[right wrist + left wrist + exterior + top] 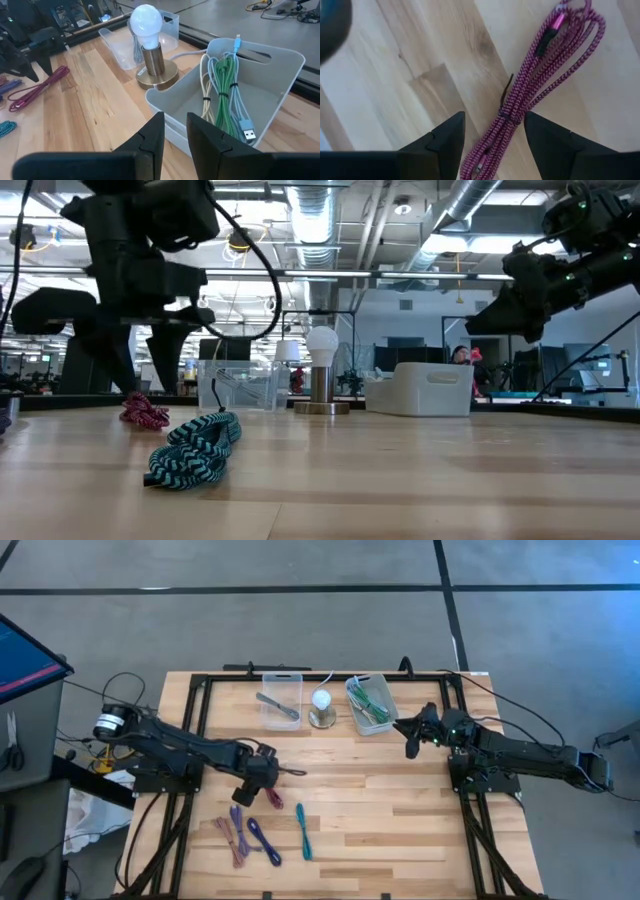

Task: Pick & Place USB Port
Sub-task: Put the pink black charger cable into the transparent bin

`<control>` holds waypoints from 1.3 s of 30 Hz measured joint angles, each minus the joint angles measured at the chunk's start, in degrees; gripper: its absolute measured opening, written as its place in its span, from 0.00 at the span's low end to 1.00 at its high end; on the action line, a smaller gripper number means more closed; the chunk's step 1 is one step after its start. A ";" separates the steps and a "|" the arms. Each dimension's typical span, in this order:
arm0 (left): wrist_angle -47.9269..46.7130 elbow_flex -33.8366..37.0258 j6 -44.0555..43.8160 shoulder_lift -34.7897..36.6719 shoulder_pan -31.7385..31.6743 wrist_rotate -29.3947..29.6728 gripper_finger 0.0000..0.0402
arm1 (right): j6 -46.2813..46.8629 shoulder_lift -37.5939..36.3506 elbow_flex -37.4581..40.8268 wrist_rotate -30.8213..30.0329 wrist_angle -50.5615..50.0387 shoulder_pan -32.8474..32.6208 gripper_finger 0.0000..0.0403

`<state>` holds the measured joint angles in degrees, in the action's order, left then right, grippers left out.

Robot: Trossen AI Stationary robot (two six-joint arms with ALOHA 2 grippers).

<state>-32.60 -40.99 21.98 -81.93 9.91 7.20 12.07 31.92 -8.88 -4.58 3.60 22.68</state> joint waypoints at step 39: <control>8.60 7.20 -7.26 7.37 -2.44 5.67 0.07 | -0.61 0.00 0.02 -0.20 0.02 0.00 0.19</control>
<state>-23.99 -33.79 14.72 -74.56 7.47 12.87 11.46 31.92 -8.86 -4.78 3.62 22.68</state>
